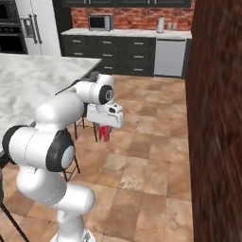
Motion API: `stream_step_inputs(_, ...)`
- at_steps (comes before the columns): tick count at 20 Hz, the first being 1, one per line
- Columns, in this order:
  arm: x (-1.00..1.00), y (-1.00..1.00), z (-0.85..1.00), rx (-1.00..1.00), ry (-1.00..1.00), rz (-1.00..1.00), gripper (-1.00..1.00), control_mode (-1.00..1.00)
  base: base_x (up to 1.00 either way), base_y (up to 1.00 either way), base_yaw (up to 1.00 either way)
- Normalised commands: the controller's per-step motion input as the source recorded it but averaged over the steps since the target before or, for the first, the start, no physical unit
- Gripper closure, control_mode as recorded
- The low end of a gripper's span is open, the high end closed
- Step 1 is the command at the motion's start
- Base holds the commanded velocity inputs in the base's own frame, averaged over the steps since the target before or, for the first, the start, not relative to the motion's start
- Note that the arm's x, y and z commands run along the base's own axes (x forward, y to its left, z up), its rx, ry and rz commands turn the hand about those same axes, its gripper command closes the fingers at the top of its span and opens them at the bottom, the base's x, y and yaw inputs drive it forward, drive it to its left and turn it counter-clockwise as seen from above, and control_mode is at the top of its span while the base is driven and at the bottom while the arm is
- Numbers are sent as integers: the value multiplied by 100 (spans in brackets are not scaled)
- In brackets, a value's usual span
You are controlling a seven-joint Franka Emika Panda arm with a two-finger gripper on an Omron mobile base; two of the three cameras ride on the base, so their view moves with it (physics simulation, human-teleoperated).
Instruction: Four empty soda cans are scattered around the kitchen. Gather all the cans and cluster them next to the stove for recycling.
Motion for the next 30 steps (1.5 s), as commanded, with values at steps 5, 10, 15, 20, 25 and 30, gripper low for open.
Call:
stream_step_inputs(5, 0, 0, 0, 0, 0, 0, 100, 100, 100, 0, -10)
stream_step_inputs(10, 0, 0, 0, 0, 0, 0, 100, 100, 100, 0, -6)
stream_step_inputs(15, 0, 0, 0, 0, 0, 0, 100, 100, 100, 7, -3)
stream_step_inputs(20, 0, 0, 0, 0, 0, 0, 100, 100, 100, 6, 0)
stream_step_inputs(25, 0, 0, 0, 0, 0, 0, 100, 100, 100, 6, 0)
stream_step_inputs(30, 0, 0, 0, 0, 0, 0, 100, 100, 100, 7, 0)
